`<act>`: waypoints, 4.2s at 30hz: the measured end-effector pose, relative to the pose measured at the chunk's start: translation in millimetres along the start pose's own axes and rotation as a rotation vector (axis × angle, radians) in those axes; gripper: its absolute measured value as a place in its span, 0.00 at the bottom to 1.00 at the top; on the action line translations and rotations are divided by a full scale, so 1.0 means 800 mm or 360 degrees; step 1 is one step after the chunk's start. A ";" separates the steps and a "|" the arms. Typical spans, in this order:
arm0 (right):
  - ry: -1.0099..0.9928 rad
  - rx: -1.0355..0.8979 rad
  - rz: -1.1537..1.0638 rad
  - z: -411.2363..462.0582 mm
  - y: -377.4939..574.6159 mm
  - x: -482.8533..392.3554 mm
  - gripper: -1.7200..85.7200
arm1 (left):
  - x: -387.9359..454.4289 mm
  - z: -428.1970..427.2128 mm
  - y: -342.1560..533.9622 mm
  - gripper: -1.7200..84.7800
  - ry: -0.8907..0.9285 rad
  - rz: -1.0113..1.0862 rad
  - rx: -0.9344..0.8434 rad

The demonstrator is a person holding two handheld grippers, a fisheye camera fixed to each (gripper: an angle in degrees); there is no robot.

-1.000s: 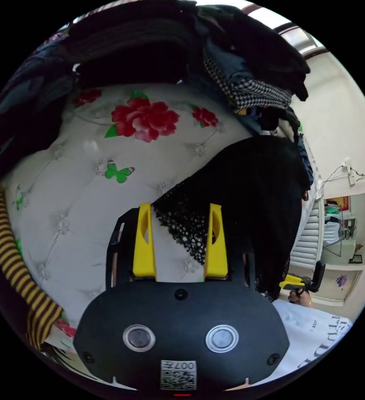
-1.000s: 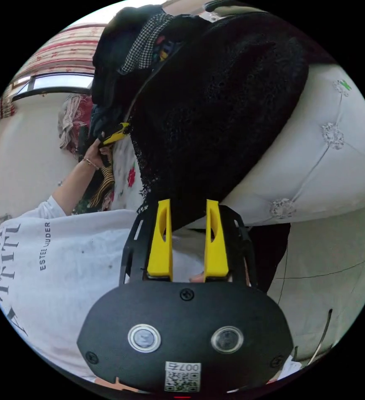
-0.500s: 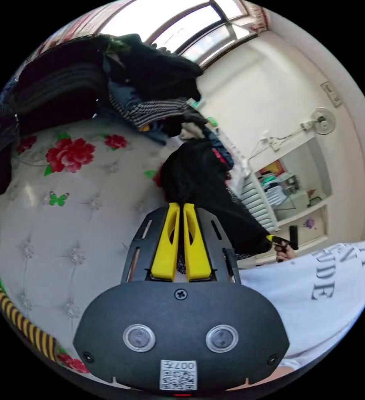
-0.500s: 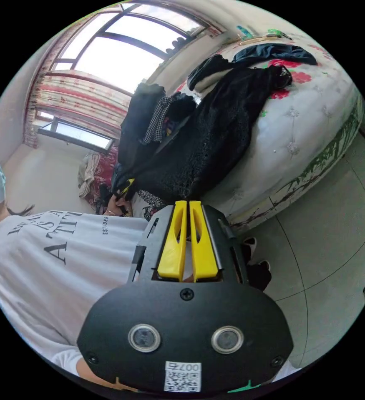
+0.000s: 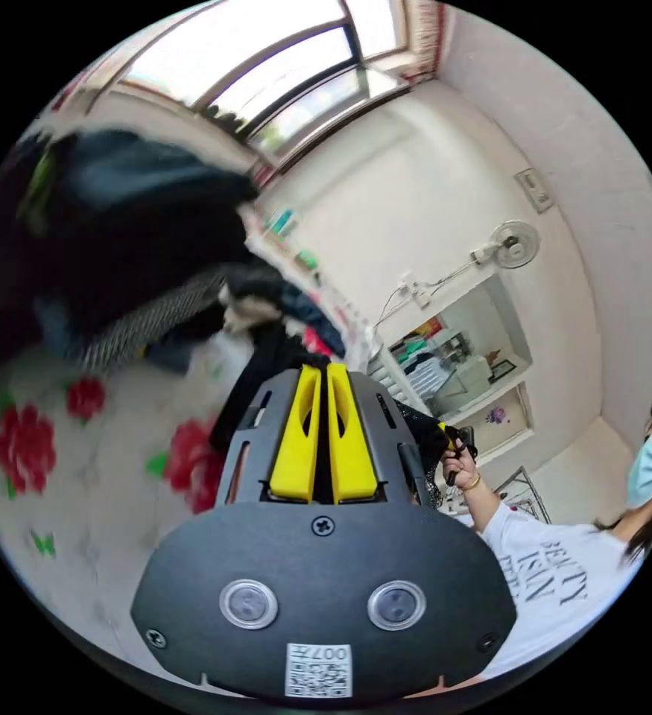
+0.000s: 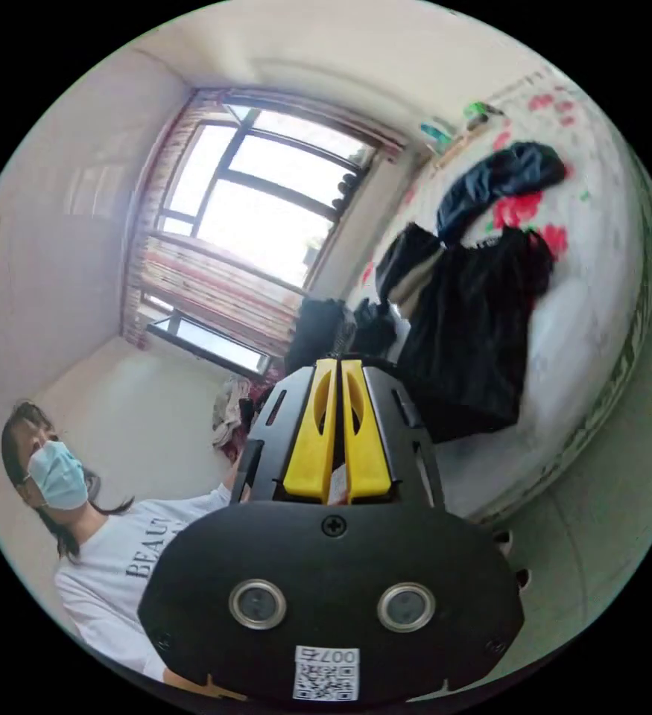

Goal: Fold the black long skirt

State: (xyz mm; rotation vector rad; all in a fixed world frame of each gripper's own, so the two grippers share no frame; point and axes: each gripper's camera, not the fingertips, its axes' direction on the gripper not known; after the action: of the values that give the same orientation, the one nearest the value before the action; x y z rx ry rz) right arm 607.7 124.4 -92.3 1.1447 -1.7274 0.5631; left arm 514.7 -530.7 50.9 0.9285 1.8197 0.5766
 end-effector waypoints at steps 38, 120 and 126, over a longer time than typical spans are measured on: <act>-0.0239 -0.0369 0.0217 0.036 0.130 -0.034 0.02 | 0.193 -0.198 0.193 0.01 -0.0144 0.0264 -0.0024; -0.0140 -0.1214 -0.1147 0.226 0.025 -0.020 0.02 | 0.519 -0.377 0.480 0.01 -0.0560 -0.0699 0.0461; -0.0152 -0.1206 -0.0968 0.326 -0.067 0.013 0.02 | 0.445 -0.407 0.401 0.03 -0.0580 -0.0733 0.0534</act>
State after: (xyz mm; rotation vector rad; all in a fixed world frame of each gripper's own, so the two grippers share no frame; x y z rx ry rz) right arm 534.2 -106.4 -204.1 1.0487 -1.3611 -0.4924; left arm 244.4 -48.0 222.7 0.7324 1.7359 -0.1816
